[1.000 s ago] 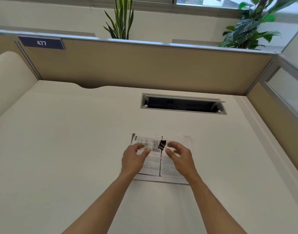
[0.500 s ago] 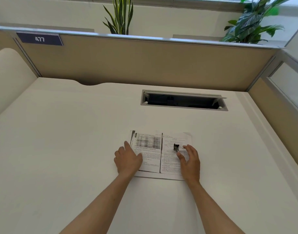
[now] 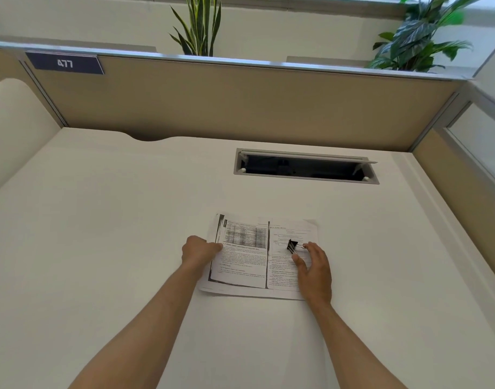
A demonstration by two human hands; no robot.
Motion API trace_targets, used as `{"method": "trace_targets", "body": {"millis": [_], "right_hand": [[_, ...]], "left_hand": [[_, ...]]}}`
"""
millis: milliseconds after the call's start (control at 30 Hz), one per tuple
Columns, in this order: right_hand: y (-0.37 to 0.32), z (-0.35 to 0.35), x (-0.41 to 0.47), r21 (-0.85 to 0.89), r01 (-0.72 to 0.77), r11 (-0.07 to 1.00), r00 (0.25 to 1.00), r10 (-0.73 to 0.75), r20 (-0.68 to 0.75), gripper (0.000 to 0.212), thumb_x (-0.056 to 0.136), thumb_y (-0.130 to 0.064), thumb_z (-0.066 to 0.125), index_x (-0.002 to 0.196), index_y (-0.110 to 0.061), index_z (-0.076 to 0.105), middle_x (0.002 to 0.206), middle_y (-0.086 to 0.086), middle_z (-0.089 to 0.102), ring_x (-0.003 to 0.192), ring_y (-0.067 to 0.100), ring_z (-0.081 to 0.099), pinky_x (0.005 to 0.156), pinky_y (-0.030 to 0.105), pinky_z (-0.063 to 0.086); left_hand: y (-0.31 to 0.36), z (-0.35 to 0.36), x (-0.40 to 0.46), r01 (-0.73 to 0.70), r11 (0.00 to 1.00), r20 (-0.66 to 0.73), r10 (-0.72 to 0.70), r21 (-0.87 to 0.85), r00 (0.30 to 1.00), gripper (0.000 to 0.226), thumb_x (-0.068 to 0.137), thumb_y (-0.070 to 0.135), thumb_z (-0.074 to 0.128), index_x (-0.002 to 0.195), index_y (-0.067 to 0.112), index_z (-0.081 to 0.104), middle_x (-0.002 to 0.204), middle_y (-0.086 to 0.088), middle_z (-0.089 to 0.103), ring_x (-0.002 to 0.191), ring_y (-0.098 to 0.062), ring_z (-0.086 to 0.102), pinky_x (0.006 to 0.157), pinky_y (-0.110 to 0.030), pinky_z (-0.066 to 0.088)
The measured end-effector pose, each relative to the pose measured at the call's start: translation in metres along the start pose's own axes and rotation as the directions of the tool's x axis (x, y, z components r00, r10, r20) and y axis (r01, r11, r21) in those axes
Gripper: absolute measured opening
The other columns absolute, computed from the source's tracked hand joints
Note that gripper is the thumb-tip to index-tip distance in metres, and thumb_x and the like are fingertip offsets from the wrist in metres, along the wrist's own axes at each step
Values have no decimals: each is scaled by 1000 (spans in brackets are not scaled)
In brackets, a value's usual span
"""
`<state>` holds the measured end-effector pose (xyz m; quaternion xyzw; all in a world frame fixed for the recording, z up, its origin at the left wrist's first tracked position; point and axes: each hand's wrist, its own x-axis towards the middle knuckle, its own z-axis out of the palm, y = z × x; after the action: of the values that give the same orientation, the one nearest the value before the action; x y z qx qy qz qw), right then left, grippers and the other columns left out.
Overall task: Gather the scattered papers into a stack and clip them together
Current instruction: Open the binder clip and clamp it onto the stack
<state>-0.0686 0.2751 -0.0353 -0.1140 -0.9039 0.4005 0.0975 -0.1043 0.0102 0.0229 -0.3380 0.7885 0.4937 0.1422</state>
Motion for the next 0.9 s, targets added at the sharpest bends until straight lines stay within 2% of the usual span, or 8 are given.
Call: {"method": "trace_targets", "body": {"millis": [133,233,400,533,633,700,800,900], "right_hand": [[0,0,0,-8,8,1000,1000,-8,-3,43,93,-30,62,129,-7,56,139,8,52,131,23,46,108,34,37],[2,1,1,-19,16,1000,1000,-17,-13,41,93,-29,62,128,-7,57,137,8,52,129,24,47,108,36,39],[6,2,4,-32,17,999,1000,-18,-24,36,91,-27,64,121,-7,62,135,9,53,128,27,47,110,39,35],[-2,-4,9,-12,-5,1000,1000,5,1,26,88,-28,68,111,-15,67,140,10,49,136,27,38,118,50,15],[-27,-21,18,152,16,988,988,-39,151,17,91,-32,64,108,-32,63,150,1,37,145,18,22,121,47,11],[-51,-39,29,293,37,956,957,-118,265,19,88,-42,60,107,-39,60,154,-6,29,144,11,22,118,41,22],[-84,-65,53,280,135,950,887,-242,393,31,86,-44,62,115,-33,62,153,-12,26,138,7,26,102,27,36],[-104,-84,73,317,119,941,770,-289,569,48,76,-59,69,116,-33,65,144,-11,39,134,18,41,102,38,47]], "left_hand": [[3,3,-7,-27,985,23,24,171,999,49,74,39,70,113,10,61,114,-10,67,106,-33,61,92,-42,52],[8,10,-17,-102,953,13,102,286,995,46,89,35,58,125,8,48,124,-12,59,114,-35,55,91,-41,49],[9,13,-19,-282,911,85,269,301,959,28,99,25,50,119,7,41,119,-19,59,103,-36,60,88,-46,52],[18,-1,-21,-429,842,141,405,327,903,22,100,25,50,112,10,41,114,-18,63,91,-33,61,81,-47,54],[36,-18,-25,-534,766,222,486,358,845,24,100,28,49,116,12,41,112,-15,65,91,-32,65,80,-49,56],[52,-30,-28,-597,709,305,513,377,802,20,100,30,49,112,16,42,110,-12,67,91,-29,66,80,-47,57],[77,-48,-34,-686,617,428,540,384,725,13,100,31,49,106,21,43,108,-6,68,91,-24,68,80,-44,59],[100,-60,-45,-759,539,525,554,365,646,10,100,32,50,105,26,45,106,2,68,90,-16,70,74,-34,62]]}}
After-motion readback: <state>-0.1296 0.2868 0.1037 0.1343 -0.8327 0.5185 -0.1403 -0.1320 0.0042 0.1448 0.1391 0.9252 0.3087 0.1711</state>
